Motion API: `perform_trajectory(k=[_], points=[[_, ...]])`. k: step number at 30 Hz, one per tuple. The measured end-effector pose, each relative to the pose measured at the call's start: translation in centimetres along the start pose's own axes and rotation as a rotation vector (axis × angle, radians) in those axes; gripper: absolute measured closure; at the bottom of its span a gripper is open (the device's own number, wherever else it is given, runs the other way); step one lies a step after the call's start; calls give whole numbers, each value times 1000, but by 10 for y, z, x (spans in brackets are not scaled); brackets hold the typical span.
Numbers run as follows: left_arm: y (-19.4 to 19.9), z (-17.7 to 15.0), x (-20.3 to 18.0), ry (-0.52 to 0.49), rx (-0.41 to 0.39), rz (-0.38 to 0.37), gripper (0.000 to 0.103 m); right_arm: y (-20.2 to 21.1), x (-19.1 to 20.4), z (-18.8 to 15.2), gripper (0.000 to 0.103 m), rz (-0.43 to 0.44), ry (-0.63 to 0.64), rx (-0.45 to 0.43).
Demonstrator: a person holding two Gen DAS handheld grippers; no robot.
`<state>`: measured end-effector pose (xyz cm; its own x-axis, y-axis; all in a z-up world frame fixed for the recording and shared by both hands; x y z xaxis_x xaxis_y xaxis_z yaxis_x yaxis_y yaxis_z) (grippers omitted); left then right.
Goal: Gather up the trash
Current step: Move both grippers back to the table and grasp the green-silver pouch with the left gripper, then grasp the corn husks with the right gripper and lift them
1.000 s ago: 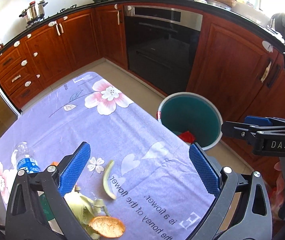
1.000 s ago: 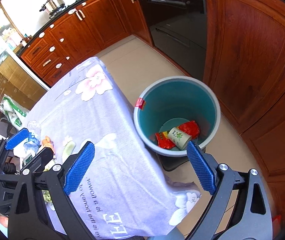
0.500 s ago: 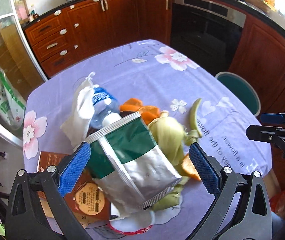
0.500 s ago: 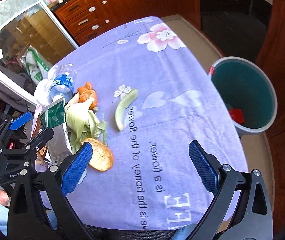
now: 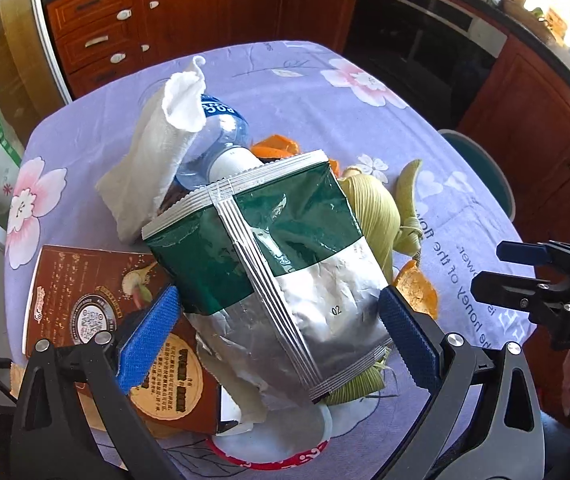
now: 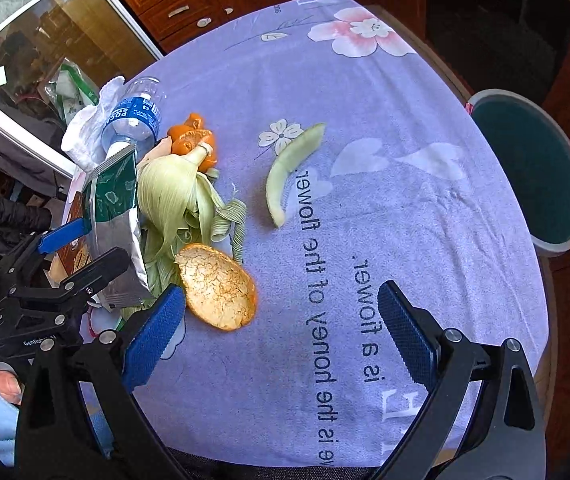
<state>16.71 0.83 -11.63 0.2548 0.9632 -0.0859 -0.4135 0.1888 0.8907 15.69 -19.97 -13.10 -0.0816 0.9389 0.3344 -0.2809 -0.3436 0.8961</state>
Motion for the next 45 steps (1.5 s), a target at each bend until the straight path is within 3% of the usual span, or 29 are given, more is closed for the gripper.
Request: perform_trajectory(k=[9,14,17,19,28,35,40,45], points=[[-1,0,-15,-10,9,-29,4,-5,-8,2,10,8,-17,11],[-2,-3,-24,-30,-23,2,6,-10,-7,1,10,22,-18,20],[4,-4,-28,-48,-46,26,27,-11,-8,0,10,24,-22,22],[7,-4,-31,-63,-54,27,50,-11,-9,-1,10,25,-28,22],[29,-7,-51,-94,-83,-38,97,-3,-3,-4,10,27,-15,5],[76,6,-41,-56,-168,-112,98,8,6,-1,10,17,5,-19],[102,17,-7,2,-235,-79,98,8,15,3,10,17,21,-19],[101,16,26,69,-229,-68,98,3,37,13,10,18,76,-17]])
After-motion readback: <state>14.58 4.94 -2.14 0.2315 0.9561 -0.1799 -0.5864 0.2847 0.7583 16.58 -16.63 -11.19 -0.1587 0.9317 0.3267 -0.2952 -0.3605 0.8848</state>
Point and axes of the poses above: each gripper's, at about its wrist camera, not at the fingertips, and y roughly against the way its jaws point, x to its left, z to its top, the point moved 3 cm from there along -y, roughly the way its jaws point, and after that the axes turned 3 degrees about x, right-handed, at the moved point
